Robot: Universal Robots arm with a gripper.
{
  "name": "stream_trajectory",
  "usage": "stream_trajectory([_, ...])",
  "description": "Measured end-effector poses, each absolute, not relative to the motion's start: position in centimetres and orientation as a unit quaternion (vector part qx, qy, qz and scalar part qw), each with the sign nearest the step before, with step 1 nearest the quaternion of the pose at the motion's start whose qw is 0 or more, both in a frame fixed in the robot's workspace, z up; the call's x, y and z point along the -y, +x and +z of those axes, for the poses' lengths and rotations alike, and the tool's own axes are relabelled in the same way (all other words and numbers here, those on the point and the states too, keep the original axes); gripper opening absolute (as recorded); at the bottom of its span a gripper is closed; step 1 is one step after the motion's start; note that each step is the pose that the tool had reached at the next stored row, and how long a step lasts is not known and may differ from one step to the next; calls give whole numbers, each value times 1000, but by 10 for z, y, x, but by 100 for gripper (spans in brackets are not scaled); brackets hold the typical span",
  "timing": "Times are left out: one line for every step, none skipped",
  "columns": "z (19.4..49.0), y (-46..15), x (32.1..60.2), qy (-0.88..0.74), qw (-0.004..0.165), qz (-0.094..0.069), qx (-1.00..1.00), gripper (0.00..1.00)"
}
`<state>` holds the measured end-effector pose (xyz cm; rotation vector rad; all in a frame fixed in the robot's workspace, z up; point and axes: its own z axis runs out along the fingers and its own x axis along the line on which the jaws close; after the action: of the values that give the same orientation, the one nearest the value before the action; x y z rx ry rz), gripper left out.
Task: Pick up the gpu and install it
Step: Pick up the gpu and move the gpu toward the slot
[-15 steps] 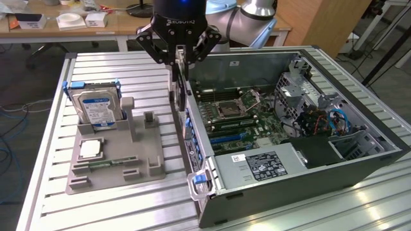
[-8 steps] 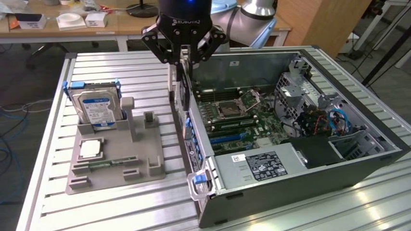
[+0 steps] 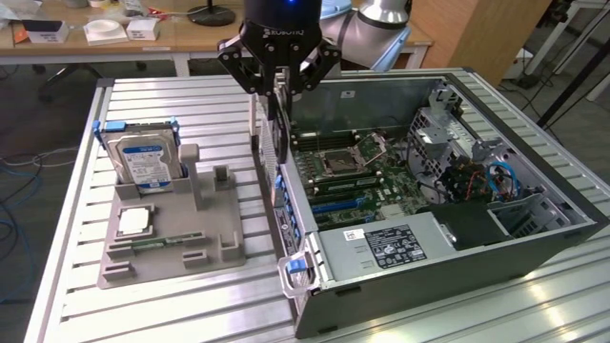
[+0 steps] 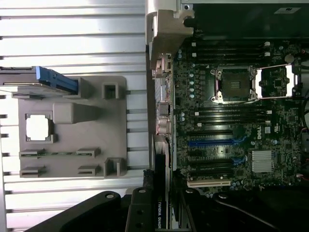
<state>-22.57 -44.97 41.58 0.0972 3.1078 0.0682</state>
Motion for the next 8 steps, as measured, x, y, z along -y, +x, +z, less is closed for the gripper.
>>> stream_trajectory([416,-225,450,31,16,22,-999,26])
stream_trajectory([416,-224,450,31,16,22,-999,26])
stream_trajectory([416,-223,450,31,16,22,-999,26])
stream_trajectory([416,-222,450,31,16,22,-999,26])
stream_trajectory([416,-221,450,31,16,22,-999,26])
stream_trajectory([416,-220,450,31,16,22,-999,26])
stream_trajectory([416,-219,450,31,16,22,-999,26])
stream_trajectory([416,-218,450,31,16,22,-999,26])
